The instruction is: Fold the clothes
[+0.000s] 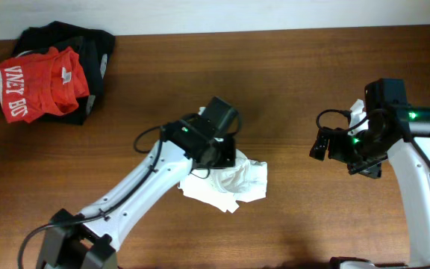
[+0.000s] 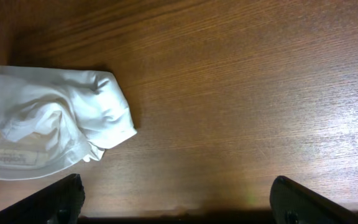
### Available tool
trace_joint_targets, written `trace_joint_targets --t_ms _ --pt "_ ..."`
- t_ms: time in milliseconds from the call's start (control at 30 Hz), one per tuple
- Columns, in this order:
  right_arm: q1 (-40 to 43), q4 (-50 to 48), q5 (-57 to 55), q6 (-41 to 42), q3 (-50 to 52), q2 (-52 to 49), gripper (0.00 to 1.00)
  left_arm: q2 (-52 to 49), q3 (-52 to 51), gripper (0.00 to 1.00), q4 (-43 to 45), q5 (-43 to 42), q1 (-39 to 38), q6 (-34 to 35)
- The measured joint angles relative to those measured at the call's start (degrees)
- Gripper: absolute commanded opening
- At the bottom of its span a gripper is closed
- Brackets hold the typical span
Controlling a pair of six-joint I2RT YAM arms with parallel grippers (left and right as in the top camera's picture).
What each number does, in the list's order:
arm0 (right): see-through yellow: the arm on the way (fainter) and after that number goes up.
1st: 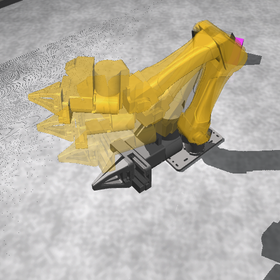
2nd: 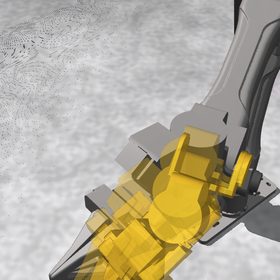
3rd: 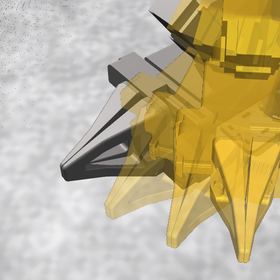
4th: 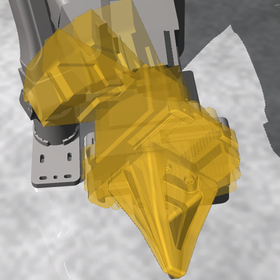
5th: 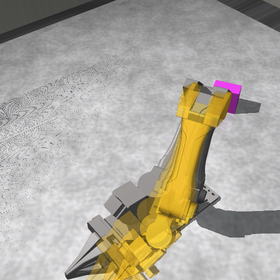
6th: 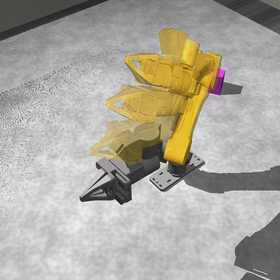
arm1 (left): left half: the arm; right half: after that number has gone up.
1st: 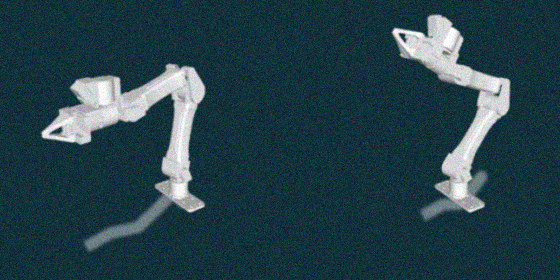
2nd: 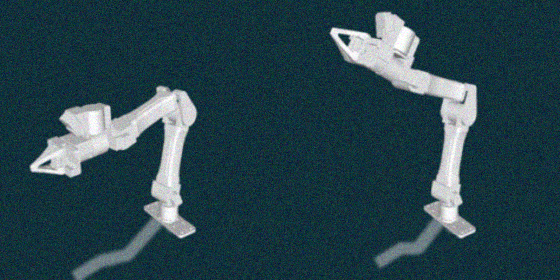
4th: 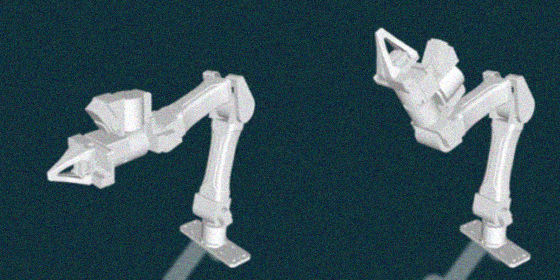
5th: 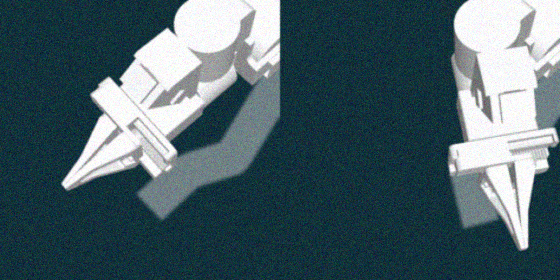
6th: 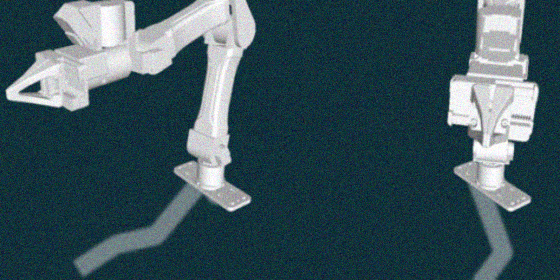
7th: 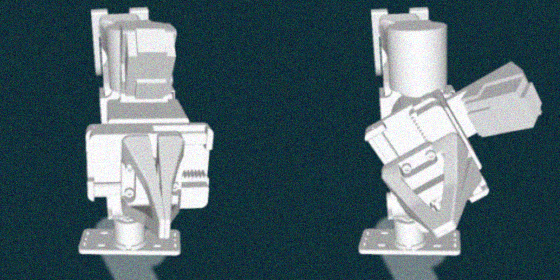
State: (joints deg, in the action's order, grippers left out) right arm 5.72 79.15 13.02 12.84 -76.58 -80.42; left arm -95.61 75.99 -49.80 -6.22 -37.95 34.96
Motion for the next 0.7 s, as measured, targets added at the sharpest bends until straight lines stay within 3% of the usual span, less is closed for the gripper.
trace_joint_targets --t_ms 167,267,300,333,400,533,700 --pt "0.0 0.4 0.0 0.0 0.1 0.0 0.99 -6.3 0.0 0.05 12.9 0.1 -2.3 0.0" --pt "0.0 0.2 0.0 0.0 0.2 0.0 0.99 -11.7 0.0 0.31 19.7 0.0 -4.0 -0.1" --pt "0.0 0.1 0.0 0.0 0.2 0.0 0.99 -12.3 0.0 0.7 20.5 0.0 -5.1 -0.2" --pt "0.0 0.1 0.0 0.0 0.2 0.0 0.98 -12.3 0.0 0.79 20.5 0.0 -6.0 -0.3" --pt "0.0 0.1 0.0 0.0 0.2 0.0 0.99 -12.3 0.3 0.79 19.4 -0.1 -7.5 -0.4" --pt "0.0 0.1 0.0 0.0 0.2 0.0 0.99 -8.6 8.0 0.93 9.6 -0.3 -7.1 -2.8" --pt "0.0 0.3 0.3 0.0 0.2 0.0 0.99 3.0 12.4 0.99 -2.9 2.0 3.2 -4.1"
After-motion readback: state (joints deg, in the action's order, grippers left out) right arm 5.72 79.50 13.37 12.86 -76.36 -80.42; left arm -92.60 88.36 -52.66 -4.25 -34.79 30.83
